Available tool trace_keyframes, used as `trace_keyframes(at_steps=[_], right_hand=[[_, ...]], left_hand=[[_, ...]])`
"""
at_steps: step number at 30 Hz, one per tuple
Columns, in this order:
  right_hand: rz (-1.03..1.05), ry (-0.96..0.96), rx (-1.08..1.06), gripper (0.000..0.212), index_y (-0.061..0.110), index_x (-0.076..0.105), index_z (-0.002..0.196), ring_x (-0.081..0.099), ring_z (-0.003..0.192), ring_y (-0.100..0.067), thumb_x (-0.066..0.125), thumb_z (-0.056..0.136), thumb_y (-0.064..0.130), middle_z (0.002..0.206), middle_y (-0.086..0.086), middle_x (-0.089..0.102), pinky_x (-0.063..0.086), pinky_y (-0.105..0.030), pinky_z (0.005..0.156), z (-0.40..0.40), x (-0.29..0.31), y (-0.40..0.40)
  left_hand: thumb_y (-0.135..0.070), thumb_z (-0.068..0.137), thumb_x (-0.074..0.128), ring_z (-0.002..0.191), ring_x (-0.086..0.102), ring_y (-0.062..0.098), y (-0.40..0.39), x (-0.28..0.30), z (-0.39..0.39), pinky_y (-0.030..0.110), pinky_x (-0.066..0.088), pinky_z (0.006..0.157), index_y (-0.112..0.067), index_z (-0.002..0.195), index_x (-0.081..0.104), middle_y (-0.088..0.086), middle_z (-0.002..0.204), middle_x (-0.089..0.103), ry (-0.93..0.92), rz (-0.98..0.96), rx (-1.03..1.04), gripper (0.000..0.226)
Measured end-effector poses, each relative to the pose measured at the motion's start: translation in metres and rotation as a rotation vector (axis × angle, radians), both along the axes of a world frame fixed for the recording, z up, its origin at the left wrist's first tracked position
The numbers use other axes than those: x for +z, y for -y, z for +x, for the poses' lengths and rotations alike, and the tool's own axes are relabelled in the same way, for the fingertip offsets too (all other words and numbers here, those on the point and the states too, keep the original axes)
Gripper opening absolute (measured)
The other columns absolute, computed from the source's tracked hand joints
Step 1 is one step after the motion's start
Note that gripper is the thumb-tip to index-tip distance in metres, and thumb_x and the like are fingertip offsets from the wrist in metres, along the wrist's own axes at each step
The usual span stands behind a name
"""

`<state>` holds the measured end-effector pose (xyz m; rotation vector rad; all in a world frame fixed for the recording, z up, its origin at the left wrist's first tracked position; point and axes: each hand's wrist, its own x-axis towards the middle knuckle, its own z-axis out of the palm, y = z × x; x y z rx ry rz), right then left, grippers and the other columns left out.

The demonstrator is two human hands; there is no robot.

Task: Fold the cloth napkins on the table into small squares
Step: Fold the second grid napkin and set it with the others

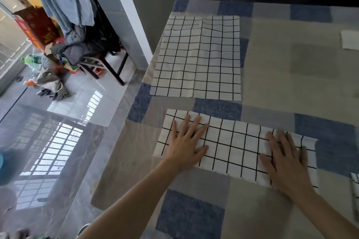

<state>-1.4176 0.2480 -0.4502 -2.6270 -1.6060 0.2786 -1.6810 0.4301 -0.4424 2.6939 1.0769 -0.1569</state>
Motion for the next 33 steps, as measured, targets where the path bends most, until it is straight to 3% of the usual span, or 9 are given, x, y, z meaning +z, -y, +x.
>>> trace_keyframes(at_steps=[10,16,21,24,27,33], right_hand=[[0.008,0.028,0.004,0.070,0.026,0.013,0.154,-0.006,0.149,-0.015,0.018,0.093,0.059,0.162,0.002,0.004,0.005,-0.055,0.118,0.003,-0.002,0.002],[0.009,0.031,-0.005,0.069,0.026,0.015,0.154,-0.003,0.149,-0.015,0.020,0.093,0.058,0.162,0.002,0.006,0.006,-0.054,0.118,0.001,-0.001,0.001],[0.000,0.036,-0.010,0.069,0.026,0.014,0.154,-0.004,0.149,-0.015,0.020,0.093,0.057,0.162,0.001,0.005,0.005,-0.054,0.118,0.001,-0.001,0.001],[0.005,0.027,-0.006,0.069,0.028,0.011,0.154,-0.004,0.149,-0.015,0.017,0.093,0.059,0.162,0.001,0.005,0.007,-0.054,0.118,0.001,-0.001,0.001],[0.005,0.021,-0.015,0.069,0.029,0.011,0.154,-0.002,0.149,-0.016,0.017,0.093,0.060,0.162,0.001,0.006,0.006,-0.053,0.118,0.001,0.000,0.000],[-0.002,0.029,-0.014,0.070,0.027,0.013,0.154,-0.001,0.149,-0.016,0.019,0.093,0.059,0.162,0.001,0.009,0.007,-0.053,0.118,0.001,0.001,0.000]], left_hand=[[-0.061,0.097,0.024,0.145,-0.027,0.023,0.004,0.002,-0.004,0.061,-0.005,0.116,-0.040,0.153,-0.002,-0.005,0.161,-0.019,-0.003,0.001,0.018,0.065],[-0.059,0.097,0.017,0.145,-0.027,0.023,-0.011,0.004,-0.019,0.057,-0.002,0.118,-0.041,0.152,-0.008,0.001,0.161,-0.020,-0.054,0.000,0.177,0.063],[-0.058,0.093,0.017,0.148,-0.010,0.036,-0.013,0.013,0.002,0.060,0.000,0.117,-0.020,0.151,0.015,0.018,0.161,-0.001,-0.043,-0.002,0.472,0.070],[-0.050,0.096,0.024,0.149,-0.009,0.029,0.009,0.020,0.038,0.055,0.001,0.119,-0.013,0.152,0.017,0.012,0.162,-0.002,0.095,0.097,0.180,0.068],[-0.044,0.100,0.029,0.148,-0.018,0.020,0.034,0.018,0.071,0.052,0.003,0.120,-0.016,0.155,0.005,0.000,0.163,-0.011,0.124,0.003,-0.133,0.066],[-0.046,0.100,0.028,0.149,-0.006,0.014,0.028,-0.005,0.074,0.051,0.004,0.120,-0.028,0.155,0.011,-0.009,0.163,0.005,0.077,-0.008,-0.171,0.059]])
